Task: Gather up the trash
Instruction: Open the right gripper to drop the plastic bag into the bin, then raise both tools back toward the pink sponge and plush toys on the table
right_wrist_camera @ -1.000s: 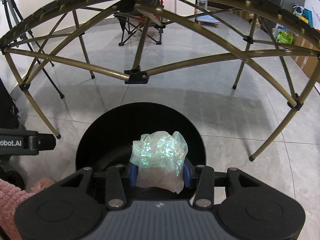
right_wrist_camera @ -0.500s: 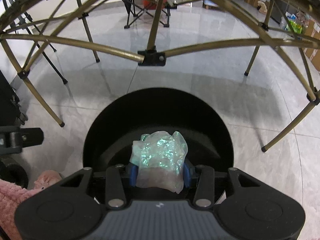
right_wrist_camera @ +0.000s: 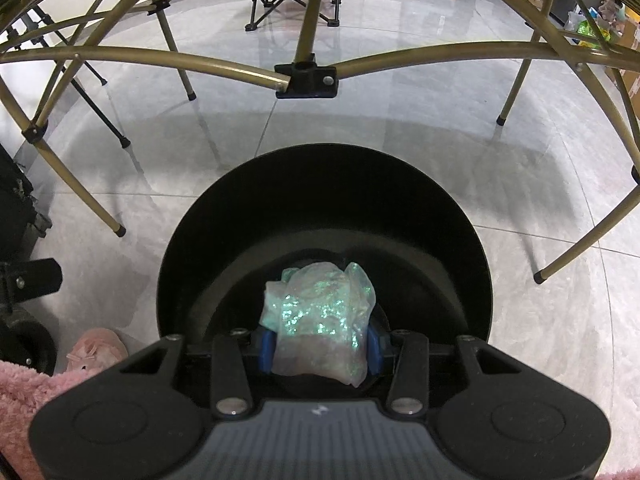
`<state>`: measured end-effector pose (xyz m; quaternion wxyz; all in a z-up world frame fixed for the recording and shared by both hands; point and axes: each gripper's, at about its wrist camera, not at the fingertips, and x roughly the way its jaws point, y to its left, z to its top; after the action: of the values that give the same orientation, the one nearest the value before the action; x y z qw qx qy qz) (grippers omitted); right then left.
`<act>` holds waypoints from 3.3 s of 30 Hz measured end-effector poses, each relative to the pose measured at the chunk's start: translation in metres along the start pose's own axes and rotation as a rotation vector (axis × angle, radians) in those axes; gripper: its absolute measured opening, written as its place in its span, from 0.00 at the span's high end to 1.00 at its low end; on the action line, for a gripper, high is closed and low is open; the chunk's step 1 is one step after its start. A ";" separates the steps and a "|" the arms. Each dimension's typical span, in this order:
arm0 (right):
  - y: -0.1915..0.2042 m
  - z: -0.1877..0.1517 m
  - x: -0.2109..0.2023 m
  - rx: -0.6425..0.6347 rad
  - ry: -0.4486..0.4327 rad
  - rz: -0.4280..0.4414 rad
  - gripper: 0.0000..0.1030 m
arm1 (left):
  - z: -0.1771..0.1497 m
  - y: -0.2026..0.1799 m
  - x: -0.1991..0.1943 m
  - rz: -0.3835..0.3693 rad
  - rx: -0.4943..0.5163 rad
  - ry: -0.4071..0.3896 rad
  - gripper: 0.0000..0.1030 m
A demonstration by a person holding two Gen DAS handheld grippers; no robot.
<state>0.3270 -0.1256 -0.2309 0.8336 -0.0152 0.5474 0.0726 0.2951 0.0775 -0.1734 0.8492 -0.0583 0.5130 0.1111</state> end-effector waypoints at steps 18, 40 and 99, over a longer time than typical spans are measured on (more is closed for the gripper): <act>-0.001 0.002 0.000 0.021 -0.002 0.019 0.03 | -0.001 0.003 -0.001 0.008 0.003 -0.002 0.00; -0.003 0.004 -0.013 0.017 -0.040 0.025 0.02 | 0.005 0.002 -0.013 0.000 -0.003 -0.045 0.00; -0.039 0.184 -0.168 0.047 -0.820 -0.032 0.00 | 0.189 -0.050 -0.123 -0.060 -0.024 -0.612 0.00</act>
<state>0.4342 -0.1627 -0.0055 0.9838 0.0255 0.1709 0.0469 0.4144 0.0532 0.0224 0.9664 -0.0474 0.2301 0.1045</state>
